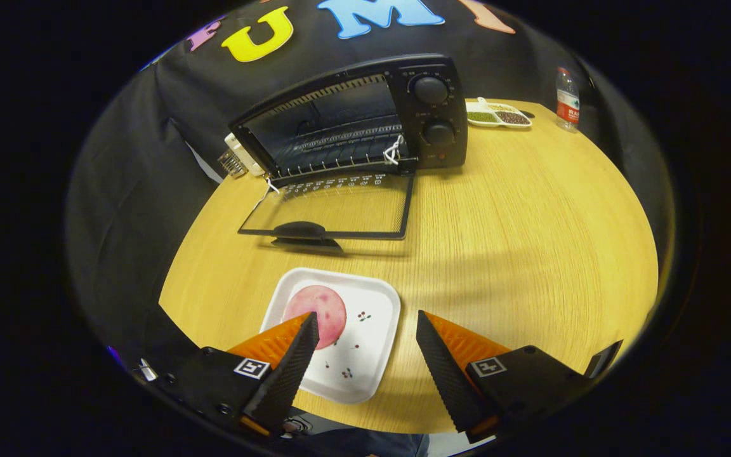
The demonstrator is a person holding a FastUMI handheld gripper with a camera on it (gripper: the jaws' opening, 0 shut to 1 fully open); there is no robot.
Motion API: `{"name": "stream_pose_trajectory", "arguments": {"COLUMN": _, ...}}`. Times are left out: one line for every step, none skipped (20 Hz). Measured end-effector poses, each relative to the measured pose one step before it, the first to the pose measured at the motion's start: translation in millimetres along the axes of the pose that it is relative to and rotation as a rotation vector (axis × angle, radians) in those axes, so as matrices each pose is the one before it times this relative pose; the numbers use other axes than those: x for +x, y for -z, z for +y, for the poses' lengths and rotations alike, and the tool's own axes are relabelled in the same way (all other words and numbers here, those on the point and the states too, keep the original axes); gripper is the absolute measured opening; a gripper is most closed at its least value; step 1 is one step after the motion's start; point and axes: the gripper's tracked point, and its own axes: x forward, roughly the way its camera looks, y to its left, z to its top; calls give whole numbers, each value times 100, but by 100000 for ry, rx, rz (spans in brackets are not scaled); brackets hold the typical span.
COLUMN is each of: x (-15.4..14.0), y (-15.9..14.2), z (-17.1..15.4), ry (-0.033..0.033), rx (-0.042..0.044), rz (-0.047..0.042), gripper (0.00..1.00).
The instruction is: Open the toaster oven, put the food inside, and close the toaster oven door.
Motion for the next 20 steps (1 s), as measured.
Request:
{"name": "stream_pose_trajectory", "arguments": {"x": 64, "y": 578, "z": 34, "ry": -447, "rx": 1010, "rz": 2127, "gripper": 99}}
{"name": "stream_pose_trajectory", "arguments": {"x": 25, "y": 240, "z": -29, "ry": -108, "rx": 420, "rz": 1176, "gripper": 99}}
{"name": "stream_pose_trajectory", "arguments": {"x": 183, "y": 376, "z": -26, "ry": -54, "rx": 109, "rz": 1528, "gripper": 98}}
{"name": "stream_pose_trajectory", "arguments": {"x": 143, "y": 280, "z": -87, "ry": 302, "rx": -155, "rz": 1658, "gripper": 96}}
{"name": "stream_pose_trajectory", "arguments": {"x": -74, "y": 276, "z": 112, "ry": -242, "rx": 79, "rz": 1528, "gripper": 91}}
{"name": "stream_pose_trajectory", "arguments": {"x": 87, "y": 171, "z": 112, "ry": -432, "rx": 434, "rz": 1422, "gripper": 86}}
{"name": "stream_pose_trajectory", "arguments": {"x": 404, "y": 328, "z": 104, "ry": -568, "rx": 800, "rz": 2410, "gripper": 81}}
{"name": "stream_pose_trajectory", "arguments": {"x": -1, "y": 457, "z": 204, "ry": -1156, "rx": 964, "rz": 2667, "gripper": 76}}
{"name": "stream_pose_trajectory", "arguments": {"x": 108, "y": 8, "z": -116, "ry": 502, "rx": 1241, "rz": 811, "gripper": 71}}
{"name": "stream_pose_trajectory", "arguments": {"x": 138, "y": -152, "z": -97, "ry": 371, "rx": 1170, "rz": 376, "gripper": 66}}
{"name": "stream_pose_trajectory", "arguments": {"x": 300, "y": 24, "z": 5, "ry": -133, "rx": 1023, "rz": 725, "gripper": 61}}
{"name": "stream_pose_trajectory", "arguments": {"x": 13, "y": -105, "z": -15, "ry": -252, "rx": 751, "rz": 877, "gripper": 56}}
{"name": "stream_pose_trajectory", "arguments": {"x": 19, "y": 83, "z": -36, "ry": -363, "rx": 706, "rz": 1231, "gripper": 50}}
{"name": "stream_pose_trajectory", "arguments": {"x": 27, "y": -75, "z": 31, "ry": -445, "rx": 747, "rz": 1038, "gripper": 45}}
{"name": "stream_pose_trajectory", "arguments": {"x": 17, "y": -63, "z": -365, "ry": 998, "rx": 364, "rz": 845, "gripper": 40}}
{"name": "stream_pose_trajectory", "arguments": {"x": 209, "y": -125, "z": -551, "ry": 1736, "rx": 1219, "rz": -572, "gripper": 40}}
{"name": "stream_pose_trajectory", "arguments": {"x": 548, "y": 211, "z": 169, "ry": -775, "rx": 2676, "rz": 98, "gripper": 24}}
{"name": "stream_pose_trajectory", "arguments": {"x": -1244, "y": -264, "z": -104, "ry": -871, "rx": 2492, "rz": -770, "gripper": 8}}
{"name": "stream_pose_trajectory", "arguments": {"x": 590, "y": 25, "z": -238, "ry": -533, "rx": 1230, "rz": 608, "gripper": 3}}
{"name": "stream_pose_trajectory", "arguments": {"x": -121, "y": 393, "z": 687, "ry": -2330, "rx": 685, "rz": 1327, "gripper": 2}}
